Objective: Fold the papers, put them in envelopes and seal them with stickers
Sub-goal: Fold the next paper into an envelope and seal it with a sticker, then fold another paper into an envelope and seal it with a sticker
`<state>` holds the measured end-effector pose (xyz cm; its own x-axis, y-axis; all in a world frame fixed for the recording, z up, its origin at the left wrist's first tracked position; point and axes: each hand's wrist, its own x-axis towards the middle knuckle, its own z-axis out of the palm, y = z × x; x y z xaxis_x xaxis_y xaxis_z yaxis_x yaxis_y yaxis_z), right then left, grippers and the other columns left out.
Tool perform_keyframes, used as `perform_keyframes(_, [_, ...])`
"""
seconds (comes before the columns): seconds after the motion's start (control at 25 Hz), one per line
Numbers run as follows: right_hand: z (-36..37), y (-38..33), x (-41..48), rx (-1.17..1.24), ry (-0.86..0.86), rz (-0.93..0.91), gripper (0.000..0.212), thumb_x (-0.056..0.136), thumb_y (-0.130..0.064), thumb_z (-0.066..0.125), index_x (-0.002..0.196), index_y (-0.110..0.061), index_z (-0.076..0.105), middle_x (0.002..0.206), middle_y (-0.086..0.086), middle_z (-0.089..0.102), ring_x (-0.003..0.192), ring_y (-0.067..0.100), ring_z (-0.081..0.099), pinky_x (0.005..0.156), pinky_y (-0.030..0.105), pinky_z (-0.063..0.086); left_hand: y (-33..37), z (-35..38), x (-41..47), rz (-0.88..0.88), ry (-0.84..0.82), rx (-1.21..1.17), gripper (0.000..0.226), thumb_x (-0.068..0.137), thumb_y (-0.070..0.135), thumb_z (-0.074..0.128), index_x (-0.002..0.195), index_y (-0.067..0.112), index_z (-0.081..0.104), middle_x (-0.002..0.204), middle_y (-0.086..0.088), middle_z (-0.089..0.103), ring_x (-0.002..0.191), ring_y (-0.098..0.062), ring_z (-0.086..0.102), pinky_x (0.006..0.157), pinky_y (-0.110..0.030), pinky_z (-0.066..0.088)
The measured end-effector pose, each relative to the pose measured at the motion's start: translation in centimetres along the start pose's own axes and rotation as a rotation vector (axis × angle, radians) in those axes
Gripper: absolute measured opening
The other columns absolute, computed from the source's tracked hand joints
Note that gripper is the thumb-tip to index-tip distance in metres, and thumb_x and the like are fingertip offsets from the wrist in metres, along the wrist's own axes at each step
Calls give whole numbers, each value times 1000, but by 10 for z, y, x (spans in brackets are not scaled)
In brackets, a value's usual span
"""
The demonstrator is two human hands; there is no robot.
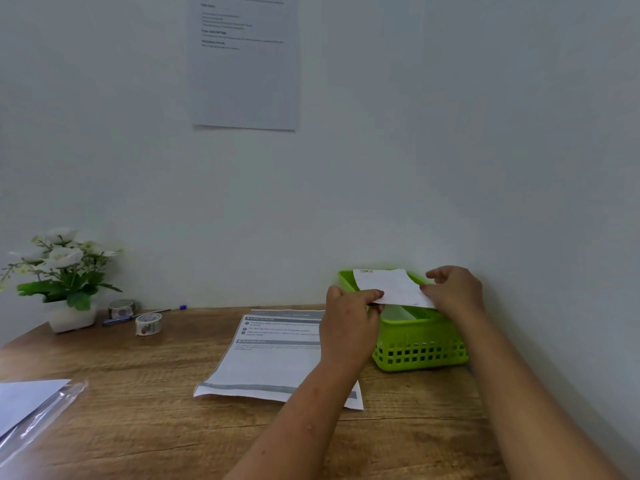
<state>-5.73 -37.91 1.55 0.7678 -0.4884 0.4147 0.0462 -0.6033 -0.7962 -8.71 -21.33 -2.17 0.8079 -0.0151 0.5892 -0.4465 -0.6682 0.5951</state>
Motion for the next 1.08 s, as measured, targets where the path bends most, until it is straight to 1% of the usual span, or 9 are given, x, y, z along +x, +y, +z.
perform_keyframes(0.12, [0,8,3,-154,21,-23,29,81,-7,57,107,-16,67,114,12,66,106,31,60,90,33,47,10,5,-4,278,86,192,29,93,30,44,111,31,67,87,5,53,95,-17,50,61,-29,47])
perform_keyframes(0.2, [-1,12,3,-218,1,-30,28,83,-11,55,107,-20,67,113,10,66,102,30,61,87,33,49,11,11,-4,427,173,325,31,86,35,42,89,29,73,76,8,54,86,-17,52,46,-22,34])
perform_keyframes(0.28, [-2,13,3,-255,-9,-58,26,84,-13,53,105,-20,67,111,11,67,104,30,60,86,33,48,7,16,-3,478,202,381,34,82,38,41,75,27,72,74,7,49,79,-16,51,43,-20,29])
perform_keyframes(0.44, [2,13,5,-283,-24,-92,20,90,-20,50,94,-14,69,101,16,70,102,34,60,82,34,47,-2,23,-1,422,180,340,37,82,38,40,72,25,73,82,5,52,81,-18,52,50,-24,34])
perform_keyframes(0.64, [9,11,-1,-531,72,-175,28,94,-29,43,96,-12,65,101,18,68,96,36,62,81,38,47,-3,24,-4,361,63,248,39,91,37,36,94,23,73,116,-1,54,111,-22,43,71,-32,37])
perform_keyframes(0.76, [15,-12,-16,-527,309,-467,19,91,-18,49,89,-10,66,79,16,70,80,37,64,71,38,44,-6,14,1,320,48,236,40,94,37,32,110,23,67,123,-2,50,117,-22,39,77,-34,38])
perform_keyframes(0.84, [28,-36,-37,-411,357,-654,13,83,-12,54,79,-9,67,62,14,66,64,36,63,61,37,47,-15,2,11,186,54,197,33,95,29,38,116,23,64,126,-3,48,119,-23,37,85,-38,42])
perform_keyframes(0.96, [62,-62,-76,-307,134,-802,18,80,-14,49,86,-11,67,71,12,70,68,34,65,58,36,48,-50,-25,25,-48,-48,253,34,93,20,43,122,25,60,129,-5,46,123,-25,34,92,-40,41])
perform_keyframes(1.08, [102,-56,-111,-500,-304,-744,32,93,-27,40,117,-16,57,113,11,65,104,32,61,86,40,44,-104,-59,29,-206,-161,412,40,89,16,46,125,27,58,132,-9,47,123,-28,40,97,-38,39])
